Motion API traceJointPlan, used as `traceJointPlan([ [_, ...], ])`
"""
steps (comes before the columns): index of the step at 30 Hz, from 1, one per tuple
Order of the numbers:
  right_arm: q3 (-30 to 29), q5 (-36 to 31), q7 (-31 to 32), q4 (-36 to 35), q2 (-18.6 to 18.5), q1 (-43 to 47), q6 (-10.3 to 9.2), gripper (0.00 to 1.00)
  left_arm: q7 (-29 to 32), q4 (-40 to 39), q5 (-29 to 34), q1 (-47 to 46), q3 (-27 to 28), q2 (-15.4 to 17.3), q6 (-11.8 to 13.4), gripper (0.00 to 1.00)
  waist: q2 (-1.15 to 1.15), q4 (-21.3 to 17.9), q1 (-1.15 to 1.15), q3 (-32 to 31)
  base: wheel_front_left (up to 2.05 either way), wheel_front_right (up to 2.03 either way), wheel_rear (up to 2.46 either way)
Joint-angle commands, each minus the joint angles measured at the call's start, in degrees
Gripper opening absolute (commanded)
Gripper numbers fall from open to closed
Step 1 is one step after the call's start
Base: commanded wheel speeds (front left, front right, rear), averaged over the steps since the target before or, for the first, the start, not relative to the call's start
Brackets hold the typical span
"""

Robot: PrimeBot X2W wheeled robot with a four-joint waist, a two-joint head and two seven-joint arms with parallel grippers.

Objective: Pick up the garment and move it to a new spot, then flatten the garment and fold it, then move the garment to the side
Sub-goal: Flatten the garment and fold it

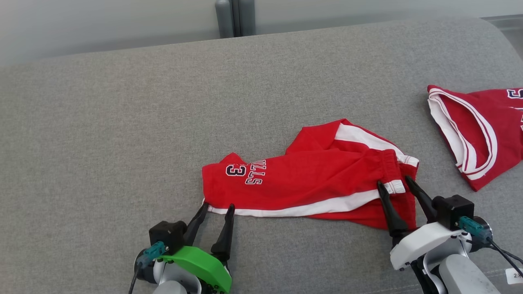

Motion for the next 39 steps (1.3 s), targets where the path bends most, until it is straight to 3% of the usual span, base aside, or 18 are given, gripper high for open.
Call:
traceJointPlan([
  [1,0.2,0.5,0.0,0.1,-0.2,-0.6,-0.09,1.0,0.0,-0.2,-0.5,-0.8,-0.2,0.2,-0.2,1.0,0.0,0.0,0.0,0.2,0.0,0.0,0.0],
  [14,4.1,3.5,0.0,-1.6,-1.9,-0.1,-0.09,1.0,0.0,-0.9,-2.8,-1.6,-3.7,1.0,-0.2,1.0,0.0,-0.2,0.0,0.7,0.0,0.0,0.0],
  [21,4.3,4.0,0.0,-2.1,-2.5,0.0,-0.09,1.0,0.0,-2.1,1.2,-0.4,1.9,0.8,-0.2,1.0,0.0,-0.3,0.0,0.3,0.0,0.0,0.0],
  [39,6.2,4.8,0.0,-3.1,-3.4,-0.4,-0.09,1.0,0.0,2.7,-0.9,-1.8,3.5,0.4,-0.2,1.0,0.0,-2.1,0.0,0.9,0.0,0.0,0.0],
])
